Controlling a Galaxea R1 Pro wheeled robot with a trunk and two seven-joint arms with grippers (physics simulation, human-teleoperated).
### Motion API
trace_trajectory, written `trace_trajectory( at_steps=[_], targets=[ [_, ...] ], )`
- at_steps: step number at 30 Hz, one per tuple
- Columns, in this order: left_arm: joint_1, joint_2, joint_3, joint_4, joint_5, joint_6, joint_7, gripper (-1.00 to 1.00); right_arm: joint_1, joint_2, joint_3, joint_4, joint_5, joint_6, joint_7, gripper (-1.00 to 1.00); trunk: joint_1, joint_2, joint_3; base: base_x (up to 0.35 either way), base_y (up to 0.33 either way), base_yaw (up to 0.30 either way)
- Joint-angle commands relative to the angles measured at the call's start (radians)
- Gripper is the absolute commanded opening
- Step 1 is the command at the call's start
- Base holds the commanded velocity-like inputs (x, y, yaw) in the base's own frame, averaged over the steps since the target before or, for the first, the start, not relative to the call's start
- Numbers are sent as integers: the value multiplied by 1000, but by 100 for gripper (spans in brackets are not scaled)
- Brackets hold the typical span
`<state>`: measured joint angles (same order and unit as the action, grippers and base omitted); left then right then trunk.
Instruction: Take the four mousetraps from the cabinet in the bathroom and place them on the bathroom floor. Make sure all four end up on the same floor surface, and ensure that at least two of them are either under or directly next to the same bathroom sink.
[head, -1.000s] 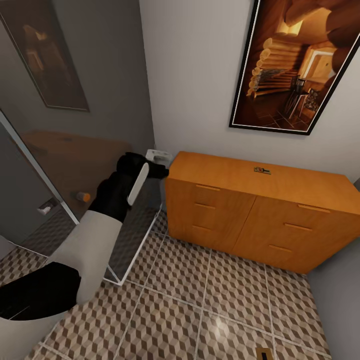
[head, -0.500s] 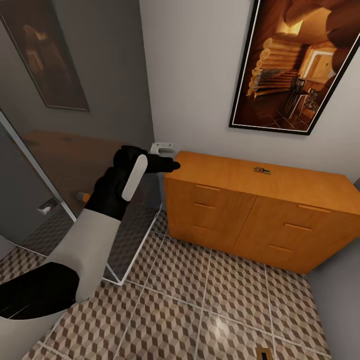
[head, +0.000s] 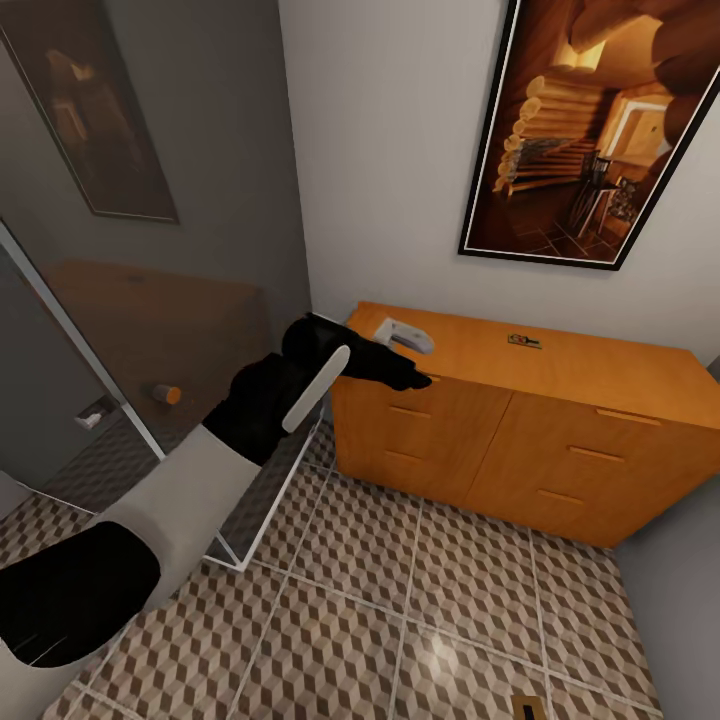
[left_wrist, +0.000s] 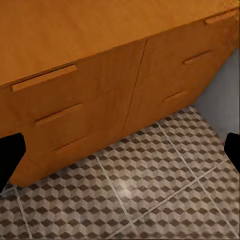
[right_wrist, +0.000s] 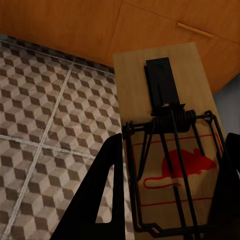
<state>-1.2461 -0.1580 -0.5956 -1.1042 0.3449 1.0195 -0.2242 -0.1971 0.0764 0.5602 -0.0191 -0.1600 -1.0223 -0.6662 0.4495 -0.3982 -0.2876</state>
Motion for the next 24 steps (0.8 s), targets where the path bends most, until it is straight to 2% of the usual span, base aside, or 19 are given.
trace_trajectory(
  at_steps=[1, 4, 5, 7, 8, 13, 15, 18, 24],
  targets=[
    [-1, 0, -14, 0, -13, 2, -41, 100, -1, 0, 9, 1, -12, -6, 2, -100, 1, -2, -2, 0, 0, 0],
    [-1, 1, -66, -1, -14, 2, -131, 100, -1, 0, 9, 1, -12, -6, 2, -100, 1, -2, -2, 0, 0, 0],
    [-1, 2, -111, -2, -15, 2, -194, 100, -1, 0, 9, 1, -12, -6, 2, -100, 1, -2, -2, 0, 0, 0],
    [-1, 2, -167, -3, -16, 1, -252, 100, -1, 0, 9, 1, -12, -6, 2, -100, 1, -2, -2, 0, 0, 0],
    [-1, 2, -226, -5, -17, 0, -299, 100, -1, 0, 9, 1, -12, -6, 2, -100, 1, -2, -2, 0, 0, 0],
    [-1, 1, -335, -40, -18, 1, -374, 100, -1, -1, 9, 1, -12, -6, 2, -100, 1, -2, -2, 0, 0, 0],
    [-1, 3, -351, -55, -18, 1, -391, 100, -1, -1, 9, 1, -12, -6, 2, -100, 1, -2, -2, 0, 0, 0],
    [-1, 9, -381, -75, -18, 1, -450, 100, -1, -1, 9, 1, -12, -6, 2, -100, 1, -2, -2, 0, 0, 0],
    [-1, 18, -440, -86, -34, -4, -591, 100, -1, -1, 9, 1, -11, -6, 2, -100, 1, -2, -2, 0, 0, 0]
  ],
)
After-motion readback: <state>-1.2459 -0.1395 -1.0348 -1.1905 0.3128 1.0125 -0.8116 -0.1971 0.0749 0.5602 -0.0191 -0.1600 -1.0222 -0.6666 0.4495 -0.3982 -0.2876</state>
